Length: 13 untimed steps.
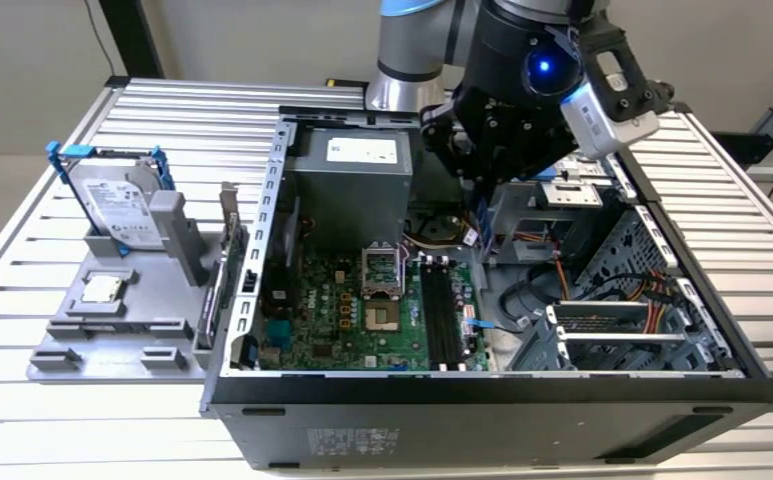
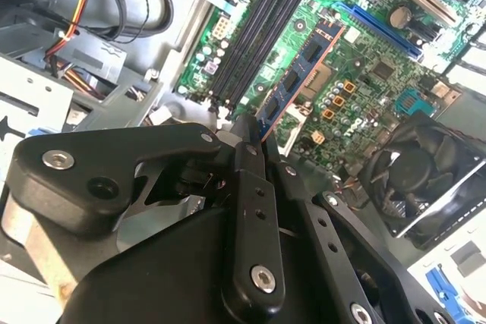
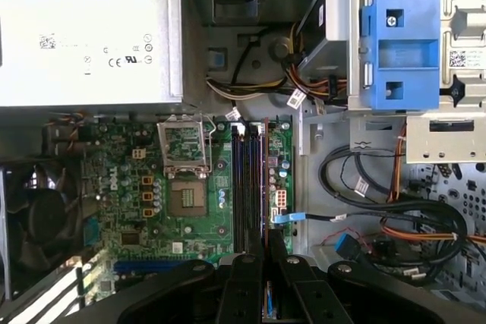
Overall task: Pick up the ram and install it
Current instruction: 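Insert the ram into the slot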
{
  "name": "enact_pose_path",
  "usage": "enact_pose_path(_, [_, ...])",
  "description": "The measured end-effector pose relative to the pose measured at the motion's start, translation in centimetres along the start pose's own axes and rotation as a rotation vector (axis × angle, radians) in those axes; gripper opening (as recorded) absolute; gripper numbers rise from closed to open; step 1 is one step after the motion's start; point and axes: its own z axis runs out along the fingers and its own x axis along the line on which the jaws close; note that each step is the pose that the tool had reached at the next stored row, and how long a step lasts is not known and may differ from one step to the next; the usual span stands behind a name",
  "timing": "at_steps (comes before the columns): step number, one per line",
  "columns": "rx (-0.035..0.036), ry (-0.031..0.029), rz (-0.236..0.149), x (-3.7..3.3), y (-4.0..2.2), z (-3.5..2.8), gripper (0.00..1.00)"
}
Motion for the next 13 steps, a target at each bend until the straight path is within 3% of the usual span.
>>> enact_pose_path(13, [0.0006,0.0,0.0,0.0,0.0,0.53,0.0])
